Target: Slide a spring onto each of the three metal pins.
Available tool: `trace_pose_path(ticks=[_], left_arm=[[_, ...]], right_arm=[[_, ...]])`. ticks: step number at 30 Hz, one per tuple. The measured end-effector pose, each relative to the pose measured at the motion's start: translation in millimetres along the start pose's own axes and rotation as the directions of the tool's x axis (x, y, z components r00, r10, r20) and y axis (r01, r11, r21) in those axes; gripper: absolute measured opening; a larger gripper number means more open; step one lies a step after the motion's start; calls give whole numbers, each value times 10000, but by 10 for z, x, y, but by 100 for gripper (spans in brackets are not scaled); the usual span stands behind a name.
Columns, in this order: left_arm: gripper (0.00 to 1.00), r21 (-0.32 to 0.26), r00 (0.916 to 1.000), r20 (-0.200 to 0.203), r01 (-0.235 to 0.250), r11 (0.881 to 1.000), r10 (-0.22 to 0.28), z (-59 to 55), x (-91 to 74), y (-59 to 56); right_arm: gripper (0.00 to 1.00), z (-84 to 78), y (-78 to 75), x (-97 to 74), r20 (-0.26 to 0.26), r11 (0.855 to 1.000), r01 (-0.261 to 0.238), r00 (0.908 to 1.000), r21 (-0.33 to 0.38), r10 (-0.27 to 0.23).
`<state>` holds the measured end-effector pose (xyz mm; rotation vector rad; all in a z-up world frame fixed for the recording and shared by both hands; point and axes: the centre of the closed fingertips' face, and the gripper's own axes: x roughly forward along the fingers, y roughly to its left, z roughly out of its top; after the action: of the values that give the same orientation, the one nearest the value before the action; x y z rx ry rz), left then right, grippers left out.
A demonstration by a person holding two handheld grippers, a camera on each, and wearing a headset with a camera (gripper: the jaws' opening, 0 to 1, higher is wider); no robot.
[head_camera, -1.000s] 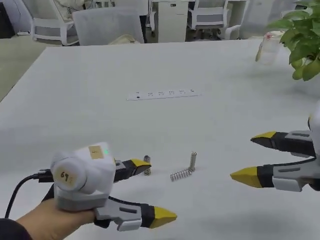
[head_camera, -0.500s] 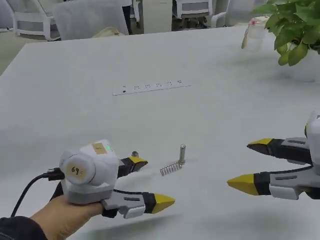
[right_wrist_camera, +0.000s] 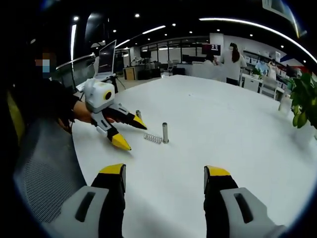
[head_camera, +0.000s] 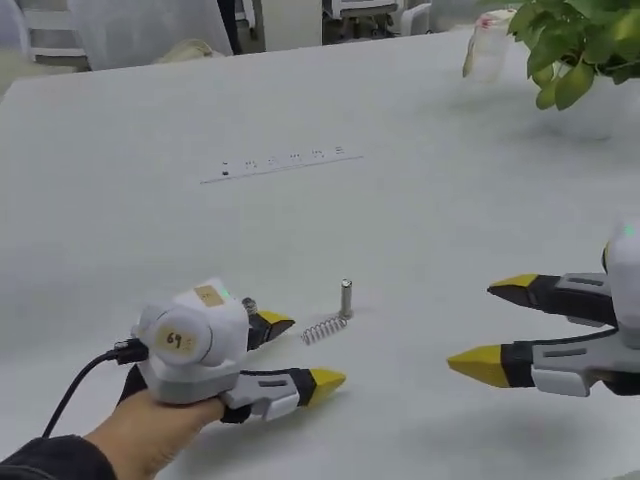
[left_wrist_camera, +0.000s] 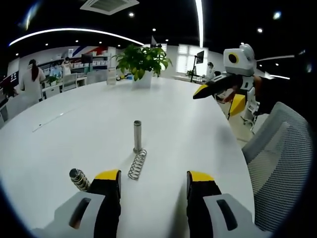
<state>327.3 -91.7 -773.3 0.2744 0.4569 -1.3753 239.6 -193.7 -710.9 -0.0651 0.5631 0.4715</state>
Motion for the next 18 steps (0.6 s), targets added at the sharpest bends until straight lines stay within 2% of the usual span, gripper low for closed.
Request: trace_pose_path(ticks=[5, 15, 18], left_arm=[[44, -197, 9999, -32, -143, 9997, 142, -22, 49, 57], [35, -70, 9996, -52, -285, 9996, 284, -42, 133, 90], [27, 96, 9990, -59, -438, 9990, 438, -48, 142, 123]], right_arm=[[62, -31, -32, -16, -48, 9999, 66, 10000, 103, -66], [61, -34, -46, -15, -118, 9999, 38, 9999, 115, -37], [61, -38, -57, -24, -126, 9999, 51, 9999, 134, -49]])
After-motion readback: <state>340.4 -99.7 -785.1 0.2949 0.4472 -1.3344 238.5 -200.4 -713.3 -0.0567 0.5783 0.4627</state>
